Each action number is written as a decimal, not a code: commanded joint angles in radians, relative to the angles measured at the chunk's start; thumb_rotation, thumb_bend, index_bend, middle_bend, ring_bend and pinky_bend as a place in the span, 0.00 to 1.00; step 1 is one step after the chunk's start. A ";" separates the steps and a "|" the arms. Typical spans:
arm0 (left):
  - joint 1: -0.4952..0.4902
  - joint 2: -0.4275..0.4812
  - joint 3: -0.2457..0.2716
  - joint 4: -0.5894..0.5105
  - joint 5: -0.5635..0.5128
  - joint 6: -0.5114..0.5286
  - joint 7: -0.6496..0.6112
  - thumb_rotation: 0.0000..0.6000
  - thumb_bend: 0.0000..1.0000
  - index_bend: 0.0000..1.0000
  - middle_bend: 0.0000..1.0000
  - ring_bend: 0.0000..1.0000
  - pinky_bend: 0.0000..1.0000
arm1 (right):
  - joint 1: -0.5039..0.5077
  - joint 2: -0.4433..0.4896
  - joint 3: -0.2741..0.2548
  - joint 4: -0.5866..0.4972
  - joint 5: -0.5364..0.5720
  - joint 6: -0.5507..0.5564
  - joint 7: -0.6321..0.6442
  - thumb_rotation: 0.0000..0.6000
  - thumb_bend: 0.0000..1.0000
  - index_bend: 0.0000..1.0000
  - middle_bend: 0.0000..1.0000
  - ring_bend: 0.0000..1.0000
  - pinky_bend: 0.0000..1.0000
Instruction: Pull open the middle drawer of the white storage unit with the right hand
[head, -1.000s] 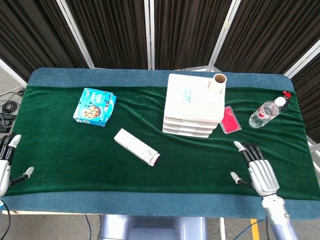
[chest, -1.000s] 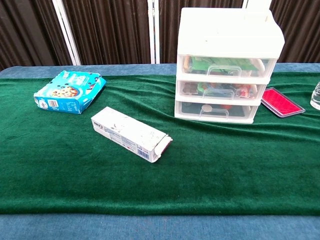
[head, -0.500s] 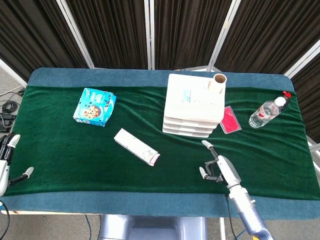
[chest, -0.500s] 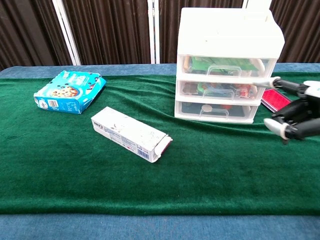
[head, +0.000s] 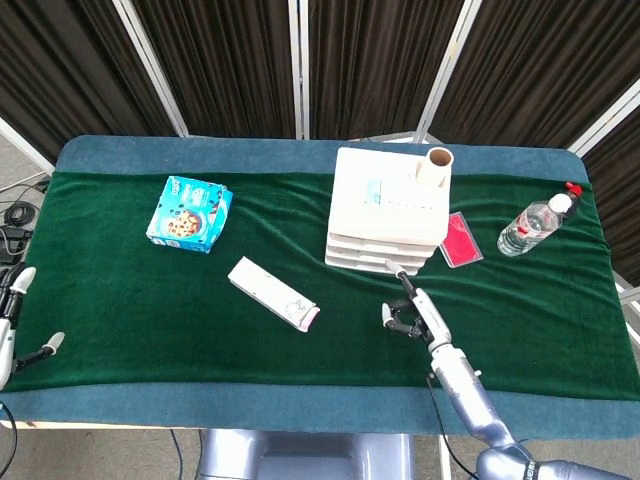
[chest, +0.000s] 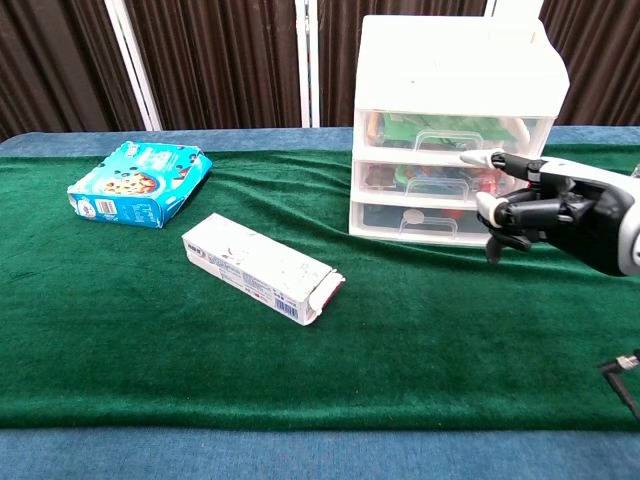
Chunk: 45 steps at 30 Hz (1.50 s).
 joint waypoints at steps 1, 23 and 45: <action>-0.001 0.000 -0.001 0.001 -0.003 -0.002 -0.002 1.00 0.19 0.00 0.00 0.00 0.00 | 0.009 -0.014 0.010 0.015 0.009 -0.007 0.008 1.00 0.54 0.06 0.86 0.84 0.61; -0.007 0.007 -0.009 0.008 -0.027 -0.025 -0.029 1.00 0.19 0.00 0.00 0.00 0.00 | 0.066 -0.101 0.065 0.102 0.063 -0.036 0.016 1.00 0.54 0.13 0.86 0.84 0.61; -0.011 0.013 -0.003 0.008 -0.028 -0.041 -0.044 1.00 0.19 0.00 0.00 0.00 0.00 | 0.103 -0.158 0.106 0.170 0.105 -0.057 0.019 1.00 0.54 0.13 0.86 0.84 0.61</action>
